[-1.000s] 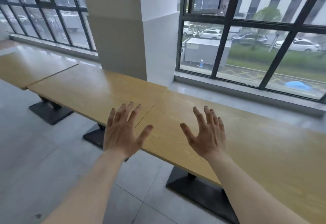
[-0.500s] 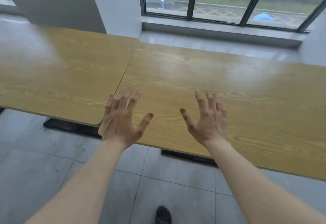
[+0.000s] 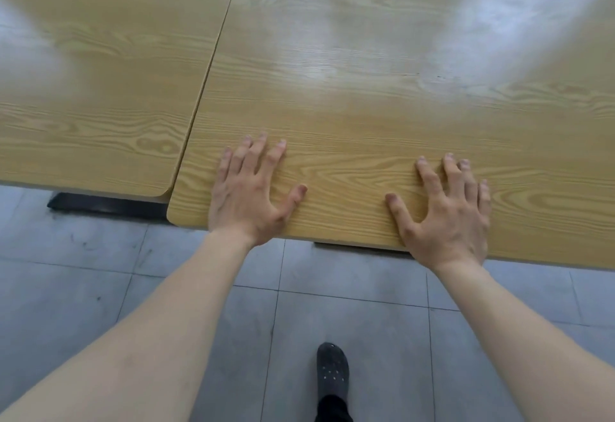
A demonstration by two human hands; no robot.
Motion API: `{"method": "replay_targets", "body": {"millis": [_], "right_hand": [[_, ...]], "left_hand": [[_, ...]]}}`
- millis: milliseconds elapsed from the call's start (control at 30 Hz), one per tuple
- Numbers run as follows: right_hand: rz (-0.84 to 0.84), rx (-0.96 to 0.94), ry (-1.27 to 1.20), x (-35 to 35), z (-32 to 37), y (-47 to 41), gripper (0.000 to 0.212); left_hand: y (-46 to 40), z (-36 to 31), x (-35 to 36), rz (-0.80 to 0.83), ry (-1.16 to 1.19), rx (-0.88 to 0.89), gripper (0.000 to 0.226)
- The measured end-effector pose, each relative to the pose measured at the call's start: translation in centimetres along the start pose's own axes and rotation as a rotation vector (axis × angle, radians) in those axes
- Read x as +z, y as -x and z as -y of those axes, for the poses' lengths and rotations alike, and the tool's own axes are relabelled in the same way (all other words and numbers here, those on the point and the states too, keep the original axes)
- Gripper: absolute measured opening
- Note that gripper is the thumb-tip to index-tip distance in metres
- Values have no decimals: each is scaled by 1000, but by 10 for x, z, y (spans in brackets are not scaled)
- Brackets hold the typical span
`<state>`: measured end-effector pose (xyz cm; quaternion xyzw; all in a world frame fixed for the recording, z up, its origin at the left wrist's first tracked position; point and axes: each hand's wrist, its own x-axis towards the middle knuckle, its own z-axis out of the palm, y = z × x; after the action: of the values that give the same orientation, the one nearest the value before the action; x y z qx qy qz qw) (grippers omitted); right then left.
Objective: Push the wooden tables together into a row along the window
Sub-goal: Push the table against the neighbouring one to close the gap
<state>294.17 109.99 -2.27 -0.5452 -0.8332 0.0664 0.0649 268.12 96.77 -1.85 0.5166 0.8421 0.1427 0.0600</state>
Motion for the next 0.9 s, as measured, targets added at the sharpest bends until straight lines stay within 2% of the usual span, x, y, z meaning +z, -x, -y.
{"method": "replay_targets", "body": {"millis": [233,900], "right_hand": [[-84,4,-16,2,2,-2,79],[-112,-2,-18,6,11,-19,80]], "left_hand": [[-5,4,5,-33,49,-2,78],[-31,12,3,-2,83,2,78]]}}
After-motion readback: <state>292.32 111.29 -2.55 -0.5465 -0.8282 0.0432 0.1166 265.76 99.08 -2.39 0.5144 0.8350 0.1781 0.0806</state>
